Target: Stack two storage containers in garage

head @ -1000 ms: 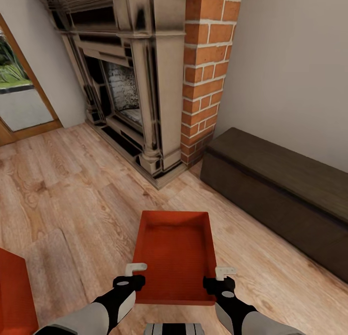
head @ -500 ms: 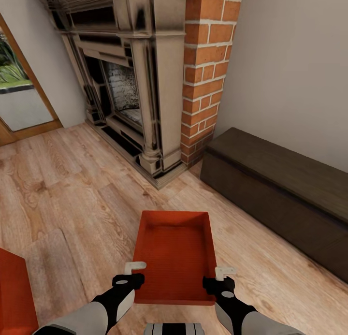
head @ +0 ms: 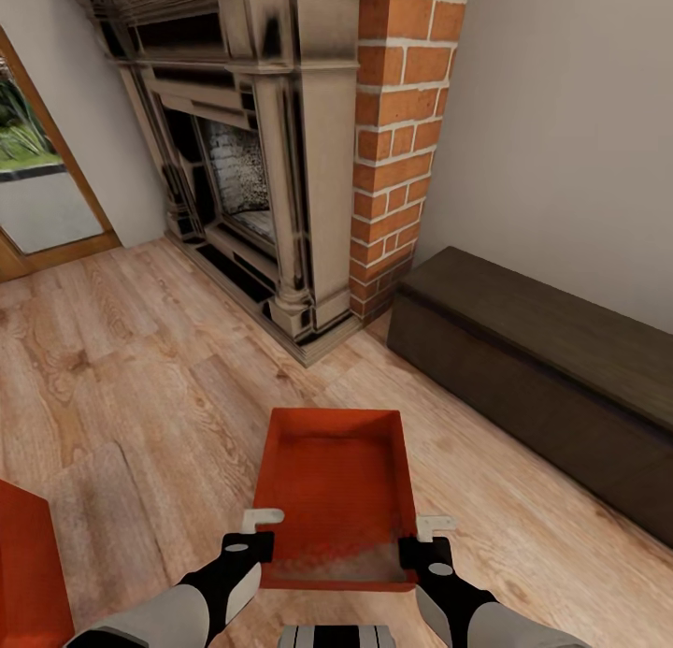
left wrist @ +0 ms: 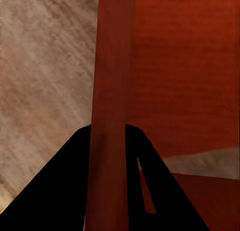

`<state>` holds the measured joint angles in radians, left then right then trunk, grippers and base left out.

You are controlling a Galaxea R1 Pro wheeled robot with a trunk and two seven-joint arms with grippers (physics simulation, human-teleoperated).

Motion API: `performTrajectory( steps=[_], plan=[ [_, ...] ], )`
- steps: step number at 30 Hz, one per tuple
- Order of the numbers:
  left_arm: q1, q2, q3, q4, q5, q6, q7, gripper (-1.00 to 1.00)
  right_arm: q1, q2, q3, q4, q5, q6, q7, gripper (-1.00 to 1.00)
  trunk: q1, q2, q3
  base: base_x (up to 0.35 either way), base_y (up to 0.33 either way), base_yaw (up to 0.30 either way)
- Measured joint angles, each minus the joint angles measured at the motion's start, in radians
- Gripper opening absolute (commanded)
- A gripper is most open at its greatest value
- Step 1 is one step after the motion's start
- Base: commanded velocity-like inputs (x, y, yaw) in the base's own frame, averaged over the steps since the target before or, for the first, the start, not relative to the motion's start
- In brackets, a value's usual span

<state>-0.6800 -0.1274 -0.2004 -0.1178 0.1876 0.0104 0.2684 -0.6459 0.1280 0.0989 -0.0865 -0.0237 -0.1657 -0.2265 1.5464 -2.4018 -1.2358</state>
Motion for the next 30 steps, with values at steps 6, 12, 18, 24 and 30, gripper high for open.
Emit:
performTrajectory(
  steps=[6,12,18,24,30],
  plan=[
    [0.0,-0.003,0.005,0.003,-0.002,0.0,0.006,-1.0,0.0,0.0,0.0,0.0,-0.001,0.0,0.0,-1.0,0.0,0.0,0.0,0.0,0.0,0.0],
    [0.001,-0.003,0.013,0.005,0.012,-0.003,0.004,-1.0,0.0,0.0,-0.001,0.001,-0.003,-0.001,-0.001,-1.0,-0.011,0.021,0.009,0.0,0.0,0.0],
    [0.001,-0.003,0.013,0.005,0.017,-0.005,0.003,-1.0,0.0,0.003,-0.003,-0.001,0.005,0.002,-0.01,-1.0,-0.034,0.063,0.028,0.0,0.0,0.0],
    [0.001,-0.003,0.013,0.005,0.017,-0.005,0.003,-1.0,0.0,0.002,-0.003,-0.001,0.004,0.001,-0.009,-1.0,-0.057,0.105,0.047,0.0,0.0,0.0],
    [0.001,-0.002,0.013,0.005,0.017,-0.005,0.001,-1.0,0.0,0.001,-0.001,-0.001,0.0,0.001,-0.005,-1.0,-0.08,0.147,0.065,0.0,0.0,0.0]
  ],
)
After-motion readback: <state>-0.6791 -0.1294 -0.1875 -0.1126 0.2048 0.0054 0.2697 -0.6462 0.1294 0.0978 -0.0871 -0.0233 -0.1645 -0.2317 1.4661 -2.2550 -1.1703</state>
